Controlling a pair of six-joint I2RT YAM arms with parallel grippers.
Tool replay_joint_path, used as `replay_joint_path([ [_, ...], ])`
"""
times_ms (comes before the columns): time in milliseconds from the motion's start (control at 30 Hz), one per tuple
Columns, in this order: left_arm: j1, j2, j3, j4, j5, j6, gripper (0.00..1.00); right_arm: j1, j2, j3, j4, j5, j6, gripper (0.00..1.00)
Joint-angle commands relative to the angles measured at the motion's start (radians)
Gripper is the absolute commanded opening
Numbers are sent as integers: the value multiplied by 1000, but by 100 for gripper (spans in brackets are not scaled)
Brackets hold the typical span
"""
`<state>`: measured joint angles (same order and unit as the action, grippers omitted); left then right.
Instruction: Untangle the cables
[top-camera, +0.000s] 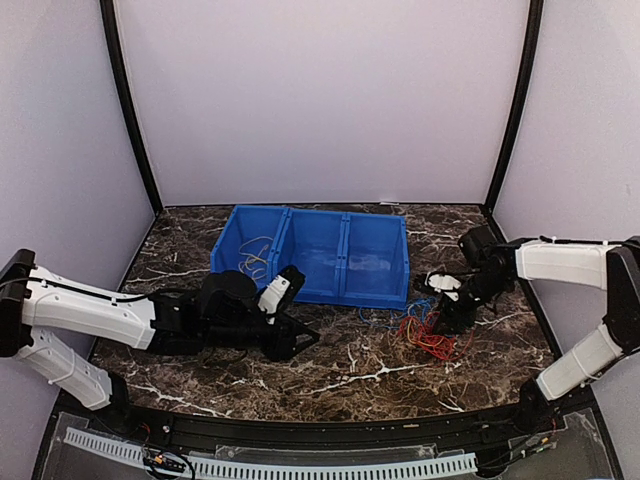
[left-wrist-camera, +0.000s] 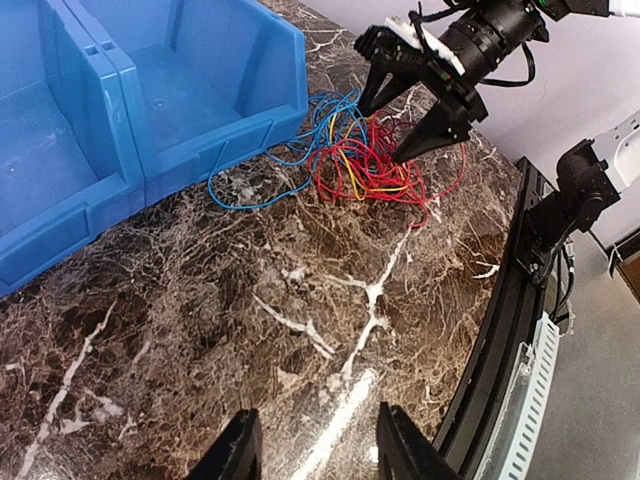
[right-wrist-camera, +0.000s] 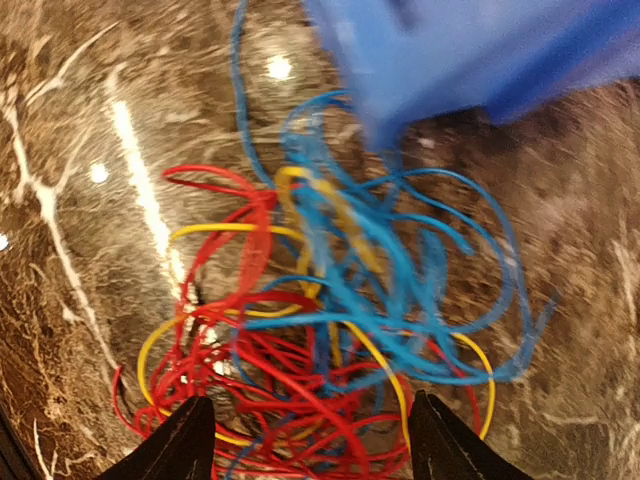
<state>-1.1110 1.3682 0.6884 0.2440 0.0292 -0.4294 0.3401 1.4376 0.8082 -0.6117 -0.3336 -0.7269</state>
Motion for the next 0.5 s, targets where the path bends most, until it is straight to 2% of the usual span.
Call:
replay_joint_path([
  [0,-14,23,44,68,-4,-11,41,150,-42,-47,-38,14,-41,65],
  [133,-15,16,32,82,-57,-8,41,329,-75,-47,-95,-58,-47,59],
  [233,-15,-10,10,110,-102,-15,41,440,-98,2,-143,-93,-39,59],
  [333,-15,-21,-8,114,-115,-29,41,453,-113,43,-206,-56,-51,63],
  [467,-18,-12,-20,118,-61,-41,41,430,-203,32,-226,7,-54,67],
])
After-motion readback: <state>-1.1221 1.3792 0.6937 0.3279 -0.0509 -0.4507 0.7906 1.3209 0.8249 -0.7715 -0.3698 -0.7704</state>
